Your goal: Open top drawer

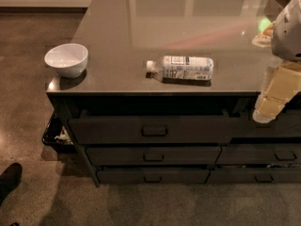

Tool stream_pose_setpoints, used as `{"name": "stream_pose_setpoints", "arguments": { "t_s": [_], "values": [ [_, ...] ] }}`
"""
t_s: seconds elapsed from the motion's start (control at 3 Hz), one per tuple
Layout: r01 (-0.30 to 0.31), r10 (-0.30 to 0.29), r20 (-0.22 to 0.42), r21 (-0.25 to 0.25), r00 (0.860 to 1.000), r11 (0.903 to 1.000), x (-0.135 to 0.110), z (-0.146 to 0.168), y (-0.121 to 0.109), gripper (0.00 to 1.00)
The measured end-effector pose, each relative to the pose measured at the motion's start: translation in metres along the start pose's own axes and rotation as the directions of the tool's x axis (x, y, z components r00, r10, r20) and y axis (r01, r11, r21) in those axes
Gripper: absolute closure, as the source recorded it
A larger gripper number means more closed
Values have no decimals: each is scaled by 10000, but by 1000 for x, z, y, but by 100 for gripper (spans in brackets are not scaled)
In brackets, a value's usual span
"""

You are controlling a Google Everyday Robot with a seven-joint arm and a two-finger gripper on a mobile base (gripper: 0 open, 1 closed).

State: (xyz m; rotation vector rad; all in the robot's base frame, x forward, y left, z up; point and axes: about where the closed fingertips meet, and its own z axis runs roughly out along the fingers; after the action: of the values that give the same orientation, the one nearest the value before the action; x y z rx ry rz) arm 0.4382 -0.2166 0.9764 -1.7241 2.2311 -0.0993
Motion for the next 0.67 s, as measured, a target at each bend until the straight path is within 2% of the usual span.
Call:
{"name": "stream_pose_setpoints", "arguments": {
  "t_s": [0.33,0.67],
  "values": [
    [0,0,1,0,10000,10000,0,0,0,0],
    [-8,14,783,-83,9969,10000,-10,24,3,0]
  ]
}}
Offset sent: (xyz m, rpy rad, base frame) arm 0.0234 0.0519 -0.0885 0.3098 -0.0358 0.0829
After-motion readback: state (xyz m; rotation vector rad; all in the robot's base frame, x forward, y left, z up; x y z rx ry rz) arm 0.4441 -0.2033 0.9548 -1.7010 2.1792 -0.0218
